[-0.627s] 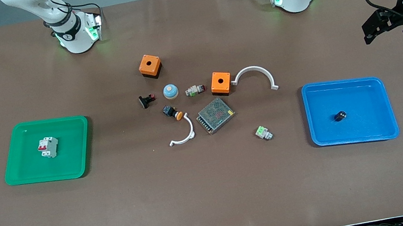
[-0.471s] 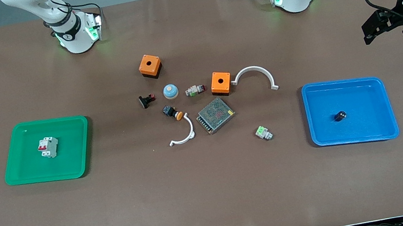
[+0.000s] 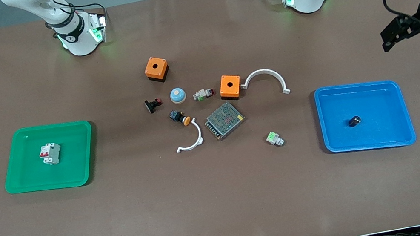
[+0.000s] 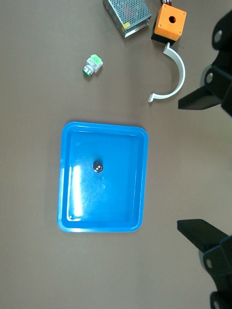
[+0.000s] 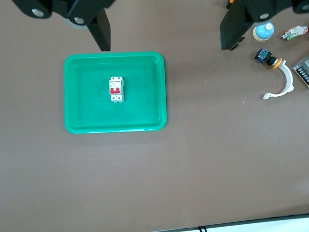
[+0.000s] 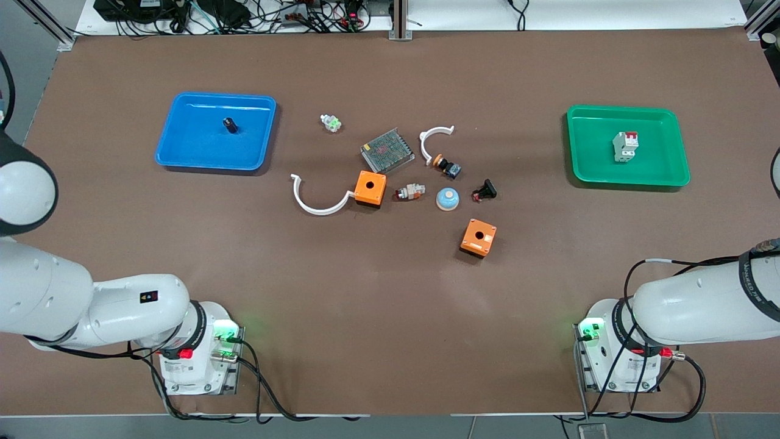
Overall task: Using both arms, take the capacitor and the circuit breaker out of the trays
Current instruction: 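Reach the left gripper to the capacitor while the right gripper reaches the breaker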
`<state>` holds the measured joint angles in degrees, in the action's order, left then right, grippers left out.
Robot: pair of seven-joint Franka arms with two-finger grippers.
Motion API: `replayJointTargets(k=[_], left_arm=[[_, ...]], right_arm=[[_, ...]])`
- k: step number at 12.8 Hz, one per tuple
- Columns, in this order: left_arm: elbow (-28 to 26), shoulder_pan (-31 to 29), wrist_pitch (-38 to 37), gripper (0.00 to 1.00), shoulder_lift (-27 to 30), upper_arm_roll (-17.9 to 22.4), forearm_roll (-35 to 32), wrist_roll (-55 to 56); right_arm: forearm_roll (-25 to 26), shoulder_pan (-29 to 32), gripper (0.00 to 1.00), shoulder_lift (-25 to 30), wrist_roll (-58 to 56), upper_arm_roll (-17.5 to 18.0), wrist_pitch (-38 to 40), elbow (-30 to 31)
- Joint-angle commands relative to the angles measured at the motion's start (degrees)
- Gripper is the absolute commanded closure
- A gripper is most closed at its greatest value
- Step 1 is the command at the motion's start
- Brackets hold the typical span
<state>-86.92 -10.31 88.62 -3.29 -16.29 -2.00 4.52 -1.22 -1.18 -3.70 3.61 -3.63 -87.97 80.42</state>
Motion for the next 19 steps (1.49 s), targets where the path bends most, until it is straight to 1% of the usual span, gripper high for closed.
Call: replayJointTargets(k=[1, 2, 3, 4, 6, 7, 8, 9, 10, 11, 12, 13, 16, 18, 19], left_arm=[[1.93, -0.58, -0.38, 0.00, -5.65, 0.64, 0.33, 0.31], [1.75, -1.37, 0.41, 0.00, -7.85, 0.73, 0.24, 1.01], [0.44, -2.85, 2.94, 0.00, -9.61, 0.73, 0.16, 2.15], [-2.18, -3.39, 6.70, 0.00, -10.32, 0.73, -0.71, 3.12], [-10.51, -3.57, 16.62, 0.00, -10.77, 0.73, -2.82, 5.92], [-15.08, -4.10, 22.94, 0.00, -10.77, 0.73, -3.79, 7.16], [-18.52, -4.88, 29.18, 0.00, -11.55, 0.64, -3.80, 7.26], [-21.08, -5.24, 35.24, 0.00, -13.56, 0.64, -3.80, 7.26], [-22.93, -5.50, 40.09, 0.00, -15.32, 0.64, -3.80, 7.26], [-24.51, -5.94, 44.49, 0.00, -17.52, 0.64, -3.80, 7.34], [-25.40, -5.95, 46.97, 0.00, -19.10, 0.64, -3.80, 7.43], [-25.93, -6.03, 48.56, 0.00, -20.69, 0.73, -3.80, 7.43], [-26.37, -6.74, 50.94, 0.02, -23.94, 0.64, -3.80, 7.70], [-26.29, -6.65, 52.87, 0.07, -26.14, 0.64, -3.80, 7.70], [-26.29, -6.56, 53.41, 0.10, -26.93, 0.73, -3.89, 7.61]], right_arm=[[0.52, 0.30, 0.00, -0.60, 0.17, 0.29, 0.34, -1.05], [0.52, 0.30, 0.00, -0.60, -0.09, 0.29, 0.43, -1.05], [0.34, 0.47, 0.00, -0.60, -0.18, 0.29, 0.60, -1.05], [0.52, 0.48, 0.00, -0.60, -0.09, 0.20, 0.61, -1.05], [0.61, 1.09, 0.00, -0.95, -0.18, 0.12, 0.96, -0.53], [0.69, 2.14, 0.00, -2.17, -0.18, 0.11, 0.70, -0.61], [0.87, 2.76, 0.00, -3.06, -0.27, 0.03, 0.78, -0.53], [1.04, 4.07, 0.00, -4.81, -0.79, 0.03, 0.96, -0.26], [1.48, 5.91, 0.00, -6.48, -4.62, 0.11, 0.96, 0.70], [1.57, 7.14, 0.00, -7.80, -10.14, 0.03, 0.35, 2.36], [1.57, 8.37, 0.00, -9.90, -12.64, 0.11, -0.96, 3.86], [1.57, 9.26, 0.00, -11.05, -13.10, 0.11, -3.76, 6.57], [1.49, 9.62, 0.00, -11.33, -13.28, 0.11, -18.59, 19.30], [1.48, 9.62, 0.00, -11.33, -13.28, 0.11, -28.26, 26.60], [1.48, 9.53, 0.00, -11.50, -13.54, 0.11, -31.53, 29.68]])
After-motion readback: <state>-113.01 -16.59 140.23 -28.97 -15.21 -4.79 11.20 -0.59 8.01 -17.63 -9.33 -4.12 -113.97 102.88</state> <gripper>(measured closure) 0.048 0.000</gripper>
